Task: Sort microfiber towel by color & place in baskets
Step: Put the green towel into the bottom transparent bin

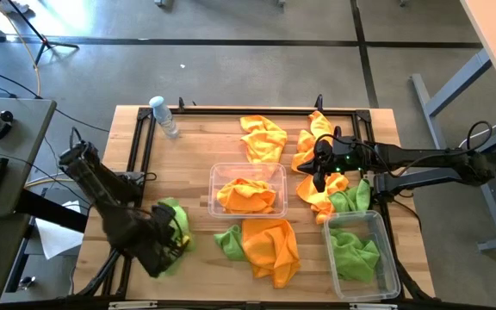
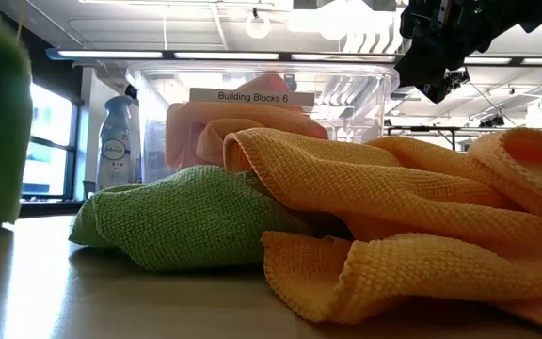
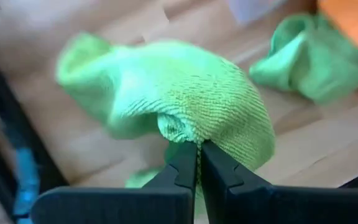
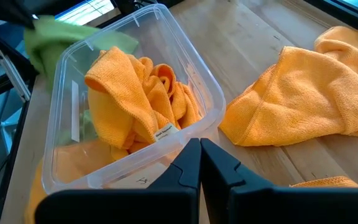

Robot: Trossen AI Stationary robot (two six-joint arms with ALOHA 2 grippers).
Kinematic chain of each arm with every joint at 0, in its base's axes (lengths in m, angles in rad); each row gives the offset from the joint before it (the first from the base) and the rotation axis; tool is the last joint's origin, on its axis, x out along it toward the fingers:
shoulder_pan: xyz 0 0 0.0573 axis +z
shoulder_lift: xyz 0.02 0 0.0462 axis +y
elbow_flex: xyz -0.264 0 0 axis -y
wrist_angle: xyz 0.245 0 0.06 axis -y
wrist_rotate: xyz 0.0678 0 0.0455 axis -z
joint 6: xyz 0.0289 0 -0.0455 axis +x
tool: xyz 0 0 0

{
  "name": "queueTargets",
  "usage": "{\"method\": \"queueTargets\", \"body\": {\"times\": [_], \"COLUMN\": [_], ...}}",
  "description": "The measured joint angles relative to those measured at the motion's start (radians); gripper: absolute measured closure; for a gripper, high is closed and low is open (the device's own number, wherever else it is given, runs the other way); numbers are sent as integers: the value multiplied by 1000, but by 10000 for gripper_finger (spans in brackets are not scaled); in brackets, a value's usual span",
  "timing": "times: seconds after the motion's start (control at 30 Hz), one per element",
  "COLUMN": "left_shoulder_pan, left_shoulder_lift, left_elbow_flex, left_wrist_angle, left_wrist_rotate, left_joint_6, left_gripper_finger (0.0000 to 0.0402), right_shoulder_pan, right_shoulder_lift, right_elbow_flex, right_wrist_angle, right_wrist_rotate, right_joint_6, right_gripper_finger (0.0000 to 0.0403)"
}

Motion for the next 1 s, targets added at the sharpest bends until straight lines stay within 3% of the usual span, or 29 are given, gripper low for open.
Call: {"method": "queueTargets", "body": {"times": [0.1,0.27,0.63,0.83,1.0], "left_shoulder_pan": [0,24,172,303,431], "left_shoulder_lift": [-17,-85,-196,-228,-228], "left_elbow_flex": [74,80,80,80,80], "left_wrist_angle": [-115,-111,-92,100,351], "left_wrist_rotate": [-49,-212,-388,-397,-333], "left_joint_6": [5,124,363,674,998], "left_gripper_finger": [401,401,401,401,401], "right_shoulder_pan": [0,0,4,58,129], "right_shoulder_lift": [0,0,10,97,223], "right_elbow_flex": [0,0,1,39,163], "right_wrist_angle": [0,36,314,358,358], "right_wrist_rotate": [0,0,-1,3,60], "right_joint_6": [0,7,-24,-79,-171], "right_gripper_finger": [402,402,402,402,401]}}
